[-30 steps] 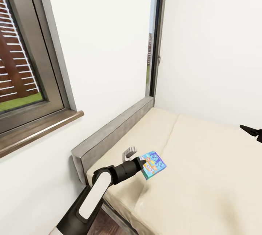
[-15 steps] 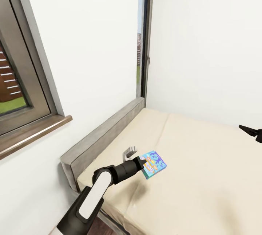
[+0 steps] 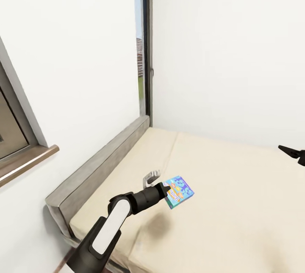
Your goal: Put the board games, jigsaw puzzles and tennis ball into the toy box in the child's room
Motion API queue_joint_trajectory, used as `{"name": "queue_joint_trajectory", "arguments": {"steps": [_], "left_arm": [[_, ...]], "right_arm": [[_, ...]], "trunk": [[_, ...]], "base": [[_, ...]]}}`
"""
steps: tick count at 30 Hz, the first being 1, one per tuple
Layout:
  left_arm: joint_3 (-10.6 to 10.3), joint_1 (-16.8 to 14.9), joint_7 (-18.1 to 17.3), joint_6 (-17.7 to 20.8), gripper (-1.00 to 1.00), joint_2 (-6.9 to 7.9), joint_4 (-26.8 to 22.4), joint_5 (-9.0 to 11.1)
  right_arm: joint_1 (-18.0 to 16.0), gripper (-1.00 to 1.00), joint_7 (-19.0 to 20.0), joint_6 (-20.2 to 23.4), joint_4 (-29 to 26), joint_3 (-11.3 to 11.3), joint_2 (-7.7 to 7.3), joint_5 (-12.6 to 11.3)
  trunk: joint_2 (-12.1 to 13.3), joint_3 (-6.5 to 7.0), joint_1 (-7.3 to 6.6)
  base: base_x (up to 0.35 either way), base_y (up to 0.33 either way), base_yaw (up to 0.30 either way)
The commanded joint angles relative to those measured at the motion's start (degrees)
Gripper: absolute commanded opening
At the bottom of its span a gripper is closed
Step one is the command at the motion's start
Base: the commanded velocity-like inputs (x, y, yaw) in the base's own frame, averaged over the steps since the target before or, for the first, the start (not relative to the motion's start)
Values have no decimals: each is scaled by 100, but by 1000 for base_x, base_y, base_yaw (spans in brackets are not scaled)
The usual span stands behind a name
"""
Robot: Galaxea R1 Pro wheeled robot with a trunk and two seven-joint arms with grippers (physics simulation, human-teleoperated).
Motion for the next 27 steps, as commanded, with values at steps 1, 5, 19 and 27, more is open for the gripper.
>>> {"name": "queue_joint_trajectory", "arguments": {"steps": [1,5,19,27], "left_arm": [[-1,-4,73,14,-100,0,-9,53],[-3,-7,74,14,-100,-1,-8,56],[-165,-8,65,-16,-100,5,-18,-117],[-178,-8,69,-17,-100,5,-18,-133]], "right_arm": [[-8,100,38,30,-1,-6,1,24],[-8,100,38,30,-1,-10,1,24],[-8,100,38,30,-2,-11,1,24],[-8,100,39,30,-1,-27,1,25]], "trunk": [[39,13,-23],[199,84,-111],[279,120,-155],[279,120,-155]], "base": [[0,0,-294],[0,0,-294],[37,0,-294],[7,0,-162]]}}
